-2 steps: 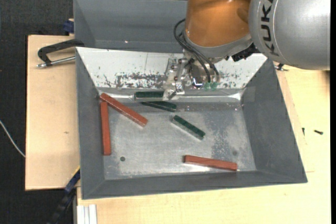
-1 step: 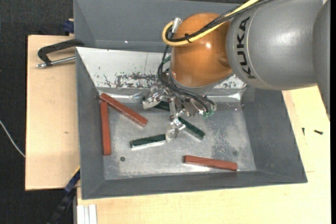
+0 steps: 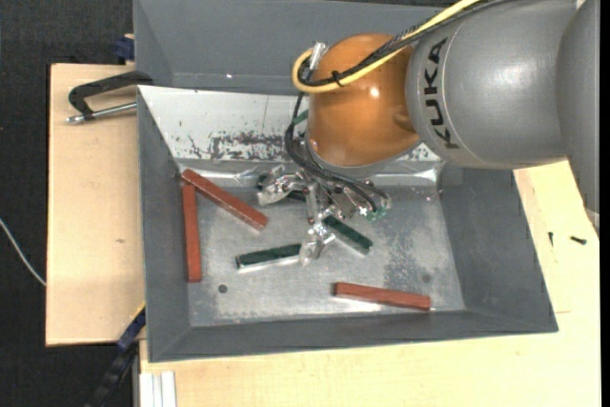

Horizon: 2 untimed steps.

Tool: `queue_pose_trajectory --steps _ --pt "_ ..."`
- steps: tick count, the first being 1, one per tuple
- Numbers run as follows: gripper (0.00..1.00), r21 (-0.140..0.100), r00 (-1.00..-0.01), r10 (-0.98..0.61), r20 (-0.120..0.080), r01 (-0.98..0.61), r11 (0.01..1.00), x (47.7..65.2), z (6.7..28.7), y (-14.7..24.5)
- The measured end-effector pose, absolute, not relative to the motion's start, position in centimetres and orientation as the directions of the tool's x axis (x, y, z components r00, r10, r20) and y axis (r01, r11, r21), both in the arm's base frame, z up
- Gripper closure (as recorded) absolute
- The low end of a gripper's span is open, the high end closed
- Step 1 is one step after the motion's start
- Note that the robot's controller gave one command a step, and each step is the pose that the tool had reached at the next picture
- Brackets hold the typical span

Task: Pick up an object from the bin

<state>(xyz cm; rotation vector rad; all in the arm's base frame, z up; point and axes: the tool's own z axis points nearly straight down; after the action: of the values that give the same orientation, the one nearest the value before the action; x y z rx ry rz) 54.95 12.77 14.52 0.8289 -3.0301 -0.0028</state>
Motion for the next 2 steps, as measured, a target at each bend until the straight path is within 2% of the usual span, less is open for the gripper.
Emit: queue_pose_trajectory --steps 1,2 --pt "1.00 0.001 -0.744 -0.668 0.005 -0.668 0.744 54.42 7.70 13.12" --pt "1.00 0.001 -0.744 -0.668 0.005 -0.668 0.744 54.43 7.70 13.12"
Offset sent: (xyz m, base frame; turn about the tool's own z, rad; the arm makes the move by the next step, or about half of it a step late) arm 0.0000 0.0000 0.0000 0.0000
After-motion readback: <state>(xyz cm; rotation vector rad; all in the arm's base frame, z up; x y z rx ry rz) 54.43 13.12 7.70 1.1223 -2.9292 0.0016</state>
